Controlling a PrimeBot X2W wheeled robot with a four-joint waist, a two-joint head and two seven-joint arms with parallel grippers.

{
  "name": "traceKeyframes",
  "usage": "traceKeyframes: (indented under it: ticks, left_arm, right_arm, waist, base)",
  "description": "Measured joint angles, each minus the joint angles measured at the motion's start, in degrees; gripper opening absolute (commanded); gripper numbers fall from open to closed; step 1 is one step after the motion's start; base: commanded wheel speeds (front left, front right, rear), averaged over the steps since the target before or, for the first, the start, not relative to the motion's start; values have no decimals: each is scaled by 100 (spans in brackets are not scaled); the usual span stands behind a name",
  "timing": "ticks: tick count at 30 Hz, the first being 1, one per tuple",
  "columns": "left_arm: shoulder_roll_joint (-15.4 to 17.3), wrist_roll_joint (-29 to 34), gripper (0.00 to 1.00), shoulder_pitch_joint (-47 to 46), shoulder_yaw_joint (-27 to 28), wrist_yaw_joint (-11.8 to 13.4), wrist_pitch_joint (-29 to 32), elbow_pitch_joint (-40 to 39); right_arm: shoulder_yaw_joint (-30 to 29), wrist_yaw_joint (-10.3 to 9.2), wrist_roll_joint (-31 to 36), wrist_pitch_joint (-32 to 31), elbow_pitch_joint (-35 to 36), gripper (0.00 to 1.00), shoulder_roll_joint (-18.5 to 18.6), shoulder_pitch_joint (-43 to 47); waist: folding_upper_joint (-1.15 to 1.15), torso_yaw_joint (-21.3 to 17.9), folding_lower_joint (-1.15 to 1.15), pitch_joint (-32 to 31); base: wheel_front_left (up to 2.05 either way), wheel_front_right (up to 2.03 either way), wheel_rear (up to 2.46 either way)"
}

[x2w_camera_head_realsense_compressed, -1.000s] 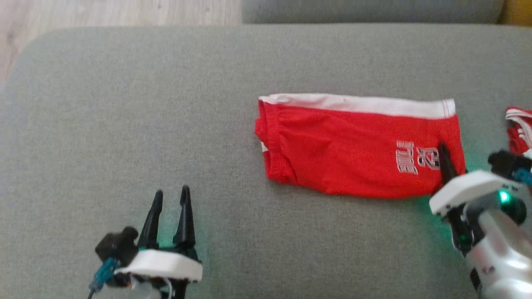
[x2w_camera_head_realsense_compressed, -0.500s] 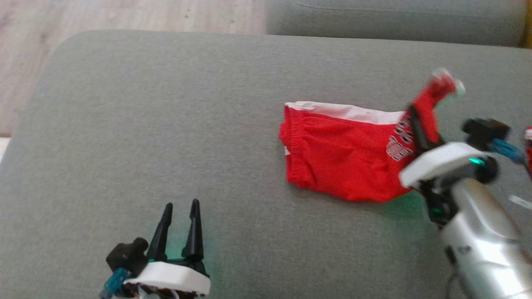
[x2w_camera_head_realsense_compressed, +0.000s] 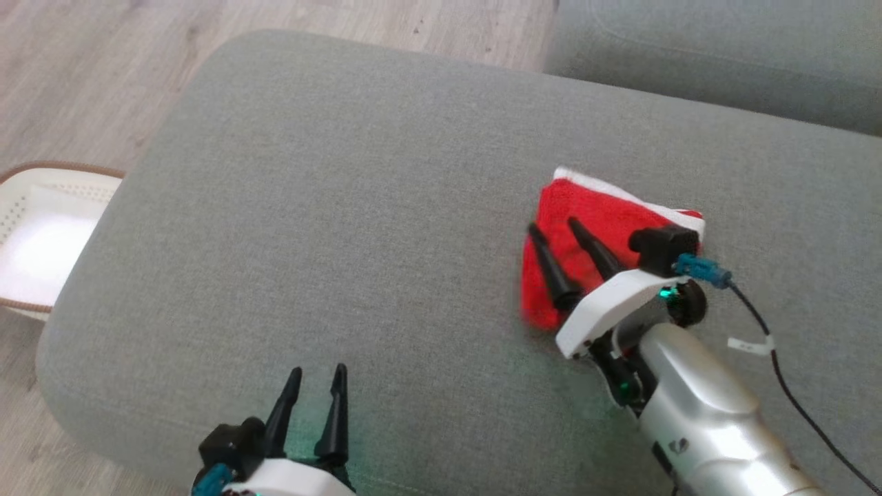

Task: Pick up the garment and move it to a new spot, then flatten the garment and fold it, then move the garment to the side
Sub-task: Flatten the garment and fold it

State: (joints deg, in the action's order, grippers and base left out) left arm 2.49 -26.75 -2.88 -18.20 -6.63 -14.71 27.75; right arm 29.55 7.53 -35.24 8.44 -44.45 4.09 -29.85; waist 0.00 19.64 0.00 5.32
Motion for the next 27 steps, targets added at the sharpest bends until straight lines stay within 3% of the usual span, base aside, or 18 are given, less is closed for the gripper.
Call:
traceKeyframes:
  ticks: [4, 7, 10, 14, 18, 27]
  left_arm:
    - [9, 259, 100, 48, 216, 0, 0, 8]
    - [9, 453, 100, 49, 397, 13, 1, -69]
    - [9, 721, 100, 57, 555, 69, 1, -224]
    - [7, 1053, 100, 62, 735, 216, 1, -460]
    - [3, 1269, 100, 96, 890, 268, 1, -580]
    - [7, 1646, 100, 640, 1045, 397, 1, -701]
  right_arm:
    - [414, 0, -170, 258, 196, 100, -25, 3]
    - [313, 0, -69, 479, 183, 100, -57, 37]
    - [-200, 0, 322, 571, 156, 100, -9, 173]
    - [-1466, 0, 1134, 577, 497, 100, 199, 553]
    - [-2412, 0, 1884, 577, 884, 100, 166, 1163]
    - [-2969, 0, 2601, 577, 1126, 100, -96, 2198]
  waist:
    - [0, -115, -1, -79]
    - [0, -313, -1, -127]
    - [0, -558, 0, -175]
    - [0, -899, -1, -230]
    - [0, -1190, 0, -297]
    - [0, -1547, -1, -571]
  base:
    - [0, 0, 0]
    - [0, 0, 0]
    - [0, 0, 0]
    - [0, 0, 0]
    - [0, 0, 0]
    - [0, 0, 0]
